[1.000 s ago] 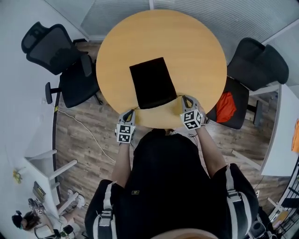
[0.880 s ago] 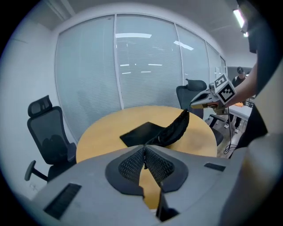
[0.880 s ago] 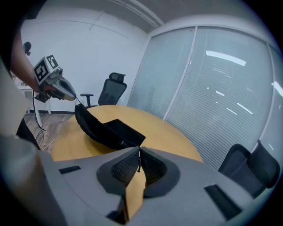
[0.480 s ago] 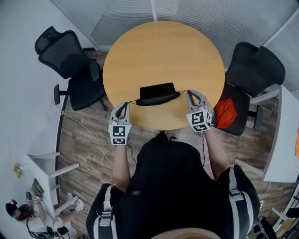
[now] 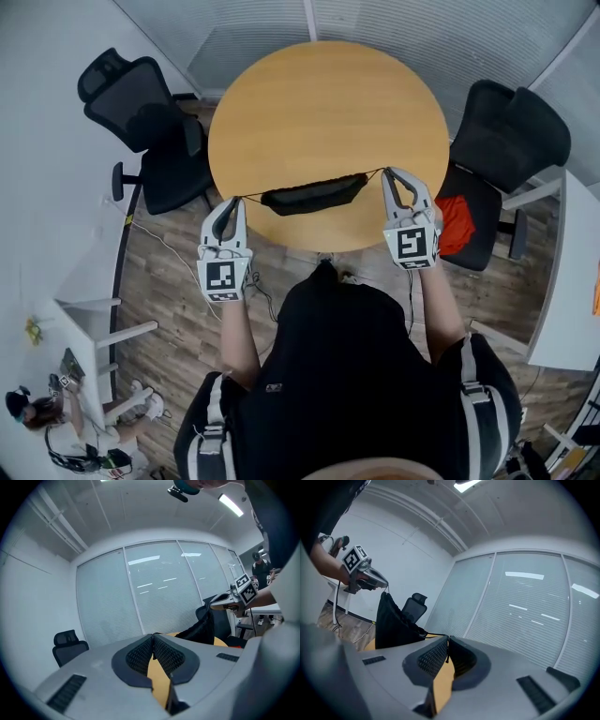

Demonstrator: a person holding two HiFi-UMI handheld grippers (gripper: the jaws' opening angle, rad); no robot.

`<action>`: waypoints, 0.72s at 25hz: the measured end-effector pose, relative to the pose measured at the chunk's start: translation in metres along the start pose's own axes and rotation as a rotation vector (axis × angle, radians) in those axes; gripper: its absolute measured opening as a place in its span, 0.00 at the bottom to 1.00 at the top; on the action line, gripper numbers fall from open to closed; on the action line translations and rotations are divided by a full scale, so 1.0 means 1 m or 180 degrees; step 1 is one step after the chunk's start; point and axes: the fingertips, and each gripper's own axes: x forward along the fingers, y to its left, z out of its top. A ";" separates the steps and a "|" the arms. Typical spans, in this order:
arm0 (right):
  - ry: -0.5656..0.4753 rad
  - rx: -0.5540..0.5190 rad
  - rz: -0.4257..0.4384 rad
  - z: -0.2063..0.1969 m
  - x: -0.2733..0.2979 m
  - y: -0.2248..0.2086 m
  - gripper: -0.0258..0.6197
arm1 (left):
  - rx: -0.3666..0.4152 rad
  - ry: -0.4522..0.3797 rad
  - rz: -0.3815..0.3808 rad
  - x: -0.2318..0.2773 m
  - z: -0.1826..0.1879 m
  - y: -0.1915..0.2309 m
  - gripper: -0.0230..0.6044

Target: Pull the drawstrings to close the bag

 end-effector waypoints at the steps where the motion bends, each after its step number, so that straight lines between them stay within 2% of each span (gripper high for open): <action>1: -0.0021 -0.0023 -0.0029 0.002 -0.004 -0.003 0.15 | 0.0009 -0.0029 0.0025 -0.003 0.005 0.000 0.07; 7: 0.0075 -0.0067 -0.0145 -0.011 -0.021 -0.013 0.15 | -0.0319 -0.0171 0.0195 -0.025 0.015 0.005 0.07; 12: 0.0153 -0.0076 -0.0174 -0.027 -0.031 -0.017 0.15 | -0.0300 -0.0084 0.0321 -0.036 0.008 0.005 0.07; 18: 0.0134 -0.0090 -0.0290 -0.026 -0.032 -0.036 0.15 | -0.0352 -0.0030 0.0482 -0.041 0.005 0.010 0.07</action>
